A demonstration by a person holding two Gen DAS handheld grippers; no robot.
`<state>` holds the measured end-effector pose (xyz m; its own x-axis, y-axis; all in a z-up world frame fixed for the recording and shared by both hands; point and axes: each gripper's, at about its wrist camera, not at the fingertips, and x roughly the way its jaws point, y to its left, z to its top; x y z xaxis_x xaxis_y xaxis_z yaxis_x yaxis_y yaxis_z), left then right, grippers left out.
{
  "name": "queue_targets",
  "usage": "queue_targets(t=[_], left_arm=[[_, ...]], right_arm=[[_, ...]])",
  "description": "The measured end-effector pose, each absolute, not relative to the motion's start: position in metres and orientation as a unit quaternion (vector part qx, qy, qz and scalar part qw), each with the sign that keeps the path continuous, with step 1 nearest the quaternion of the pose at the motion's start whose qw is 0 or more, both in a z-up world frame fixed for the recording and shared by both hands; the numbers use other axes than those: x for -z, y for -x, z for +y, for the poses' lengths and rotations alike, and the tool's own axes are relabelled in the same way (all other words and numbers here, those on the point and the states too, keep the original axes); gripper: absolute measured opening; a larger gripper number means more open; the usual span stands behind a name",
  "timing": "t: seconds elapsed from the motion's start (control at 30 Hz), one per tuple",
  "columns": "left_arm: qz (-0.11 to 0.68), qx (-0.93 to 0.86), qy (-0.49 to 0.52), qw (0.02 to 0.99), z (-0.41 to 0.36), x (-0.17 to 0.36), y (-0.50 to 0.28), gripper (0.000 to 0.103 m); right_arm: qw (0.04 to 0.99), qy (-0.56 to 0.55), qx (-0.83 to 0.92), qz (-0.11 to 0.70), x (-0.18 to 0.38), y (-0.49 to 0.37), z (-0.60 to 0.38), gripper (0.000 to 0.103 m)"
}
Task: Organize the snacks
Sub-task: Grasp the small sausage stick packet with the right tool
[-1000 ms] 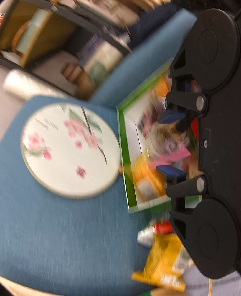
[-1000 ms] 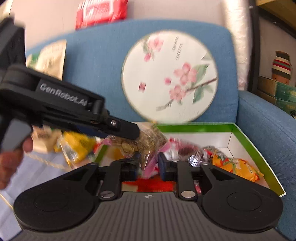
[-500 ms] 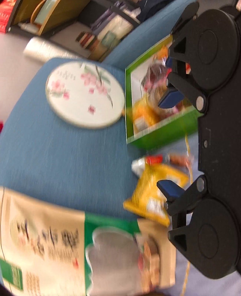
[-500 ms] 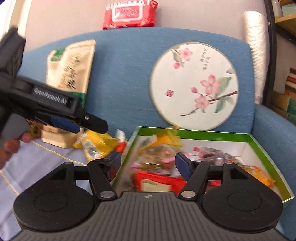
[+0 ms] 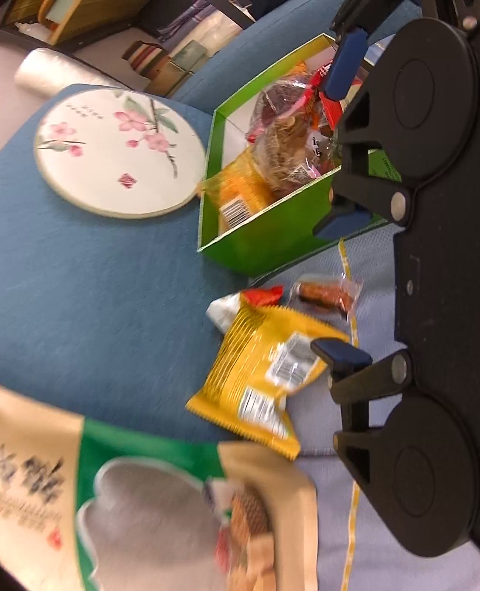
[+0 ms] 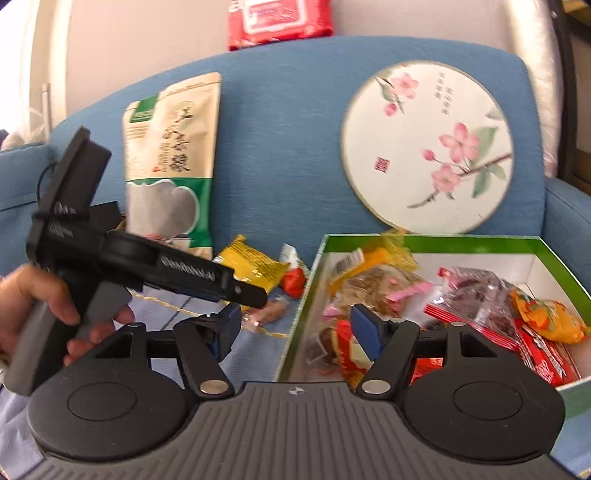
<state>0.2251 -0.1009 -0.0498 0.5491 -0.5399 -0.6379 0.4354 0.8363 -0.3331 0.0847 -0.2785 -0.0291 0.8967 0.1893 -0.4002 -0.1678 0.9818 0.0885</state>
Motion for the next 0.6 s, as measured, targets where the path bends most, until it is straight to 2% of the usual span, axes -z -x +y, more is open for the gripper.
queue_targets(t=[0.03,0.1,0.17,0.33,0.43,0.47,0.5,0.57,0.6], left_arm=[[0.388,0.278,0.067,0.876,-0.104,0.054,-0.227,0.073],[0.395,0.275,0.065,0.874,-0.109,0.061,-0.232,0.054],[0.411,0.276,0.066,0.866,-0.108,0.068,-0.236,0.045],[0.436,0.280,0.118,0.847,-0.079,0.071,-0.215,0.045],[0.437,0.282,0.117,0.846,-0.057,0.064,-0.192,0.055],[0.430,0.278,0.118,0.851,-0.048,0.060,-0.187,0.063],[0.424,0.275,0.120,0.855,-0.040,0.055,-0.183,0.077],[0.411,0.267,0.127,0.863,-0.026,0.044,-0.179,0.093],[0.403,0.263,0.129,0.867,-0.019,0.038,-0.177,0.099]], right_arm=[[0.973,-0.029,-0.089,0.210,0.030,-0.086,-0.280,0.103],[0.973,-0.030,-0.086,0.212,0.030,-0.087,-0.283,0.103],[0.973,-0.031,-0.086,0.214,0.031,-0.088,-0.283,0.103],[0.970,-0.029,-0.102,0.220,0.030,-0.086,-0.281,0.103],[0.967,-0.024,-0.119,0.224,0.030,-0.084,-0.274,0.103],[0.965,-0.023,-0.127,0.226,0.030,-0.083,-0.272,0.103],[0.964,-0.024,-0.135,0.229,0.030,-0.082,-0.268,0.103],[0.959,-0.032,-0.154,0.237,0.031,-0.079,-0.261,0.103],[0.955,-0.039,-0.166,0.243,0.033,-0.078,-0.256,0.098]])
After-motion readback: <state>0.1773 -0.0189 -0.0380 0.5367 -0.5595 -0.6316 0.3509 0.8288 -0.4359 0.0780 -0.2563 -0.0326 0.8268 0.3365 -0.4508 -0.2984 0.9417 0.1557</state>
